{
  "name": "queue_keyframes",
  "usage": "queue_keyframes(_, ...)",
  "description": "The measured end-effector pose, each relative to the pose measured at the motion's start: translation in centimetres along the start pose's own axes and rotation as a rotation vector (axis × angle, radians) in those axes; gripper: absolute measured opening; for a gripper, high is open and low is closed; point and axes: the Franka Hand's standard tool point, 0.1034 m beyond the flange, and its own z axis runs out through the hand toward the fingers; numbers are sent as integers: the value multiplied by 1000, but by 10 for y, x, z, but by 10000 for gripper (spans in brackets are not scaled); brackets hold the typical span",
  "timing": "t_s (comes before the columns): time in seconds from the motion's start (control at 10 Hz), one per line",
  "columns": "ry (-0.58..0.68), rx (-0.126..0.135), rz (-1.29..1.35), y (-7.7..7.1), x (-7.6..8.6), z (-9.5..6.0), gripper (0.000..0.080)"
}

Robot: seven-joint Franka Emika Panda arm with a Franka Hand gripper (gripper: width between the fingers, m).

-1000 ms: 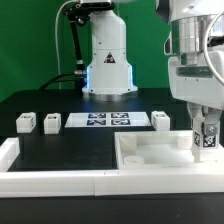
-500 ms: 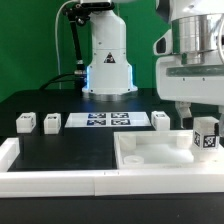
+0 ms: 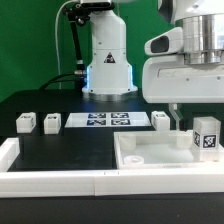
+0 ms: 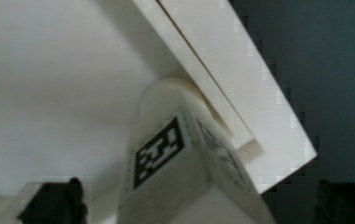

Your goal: Assemble square table

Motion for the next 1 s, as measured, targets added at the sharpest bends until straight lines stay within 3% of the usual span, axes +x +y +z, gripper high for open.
queue_keyframes(0.6,7,-17,-488,3,1,2,648)
queue_keyframes(0.9,13,-26,-561,4,2,1,648)
queue_keyframes(1.0,13,-26,-561,4,2,1,526)
